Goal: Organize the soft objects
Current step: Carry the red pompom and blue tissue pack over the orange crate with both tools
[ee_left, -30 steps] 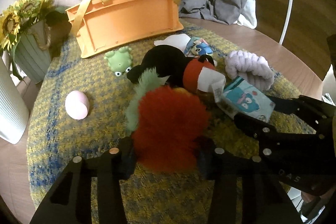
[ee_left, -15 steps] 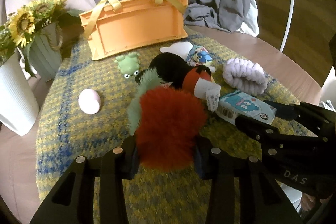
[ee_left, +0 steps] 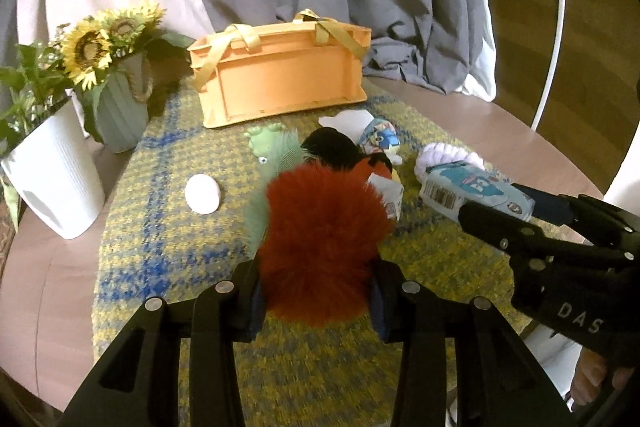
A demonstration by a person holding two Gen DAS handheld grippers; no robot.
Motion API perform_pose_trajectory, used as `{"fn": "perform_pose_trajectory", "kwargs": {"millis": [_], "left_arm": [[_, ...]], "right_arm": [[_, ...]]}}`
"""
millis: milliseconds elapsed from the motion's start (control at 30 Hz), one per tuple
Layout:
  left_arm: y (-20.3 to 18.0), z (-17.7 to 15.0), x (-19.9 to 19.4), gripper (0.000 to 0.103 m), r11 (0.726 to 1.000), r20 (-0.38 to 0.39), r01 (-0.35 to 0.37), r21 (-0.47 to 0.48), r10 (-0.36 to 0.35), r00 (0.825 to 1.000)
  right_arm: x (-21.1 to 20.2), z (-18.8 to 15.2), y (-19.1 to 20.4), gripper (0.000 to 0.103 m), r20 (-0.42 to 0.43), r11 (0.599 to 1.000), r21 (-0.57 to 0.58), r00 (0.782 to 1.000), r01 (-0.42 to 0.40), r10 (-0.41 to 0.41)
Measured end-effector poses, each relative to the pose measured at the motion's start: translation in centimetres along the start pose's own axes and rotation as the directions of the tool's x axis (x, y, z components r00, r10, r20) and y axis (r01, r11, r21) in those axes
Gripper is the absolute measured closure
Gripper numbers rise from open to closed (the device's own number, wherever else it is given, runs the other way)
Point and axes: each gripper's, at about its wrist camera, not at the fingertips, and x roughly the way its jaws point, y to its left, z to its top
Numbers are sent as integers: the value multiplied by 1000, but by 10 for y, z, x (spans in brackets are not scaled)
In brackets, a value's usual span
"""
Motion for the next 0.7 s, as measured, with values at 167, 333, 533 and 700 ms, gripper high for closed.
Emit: {"fn": "perform_pose_trajectory", "kwargs": {"millis": [167,333,533,700], "left_arm": [[4,5,-16,63,1000,35,-10,-23,11,999],[11,13,-32,63,999,69,-21,-46,24,997],[21,26,-44,63,997,106,-33,-65,39,994],[35,41,-48,63,997,139,-33,-69,43,989]], "right_arm": [[-16,9,6,47,44,1000,-13,999,-8,9],[-28,20,13,47,85,1000,-24,996,-20,22],[-36,36,23,47,126,999,-42,991,-32,38],[-34,52,31,47,156,998,-42,987,-43,49]]}}
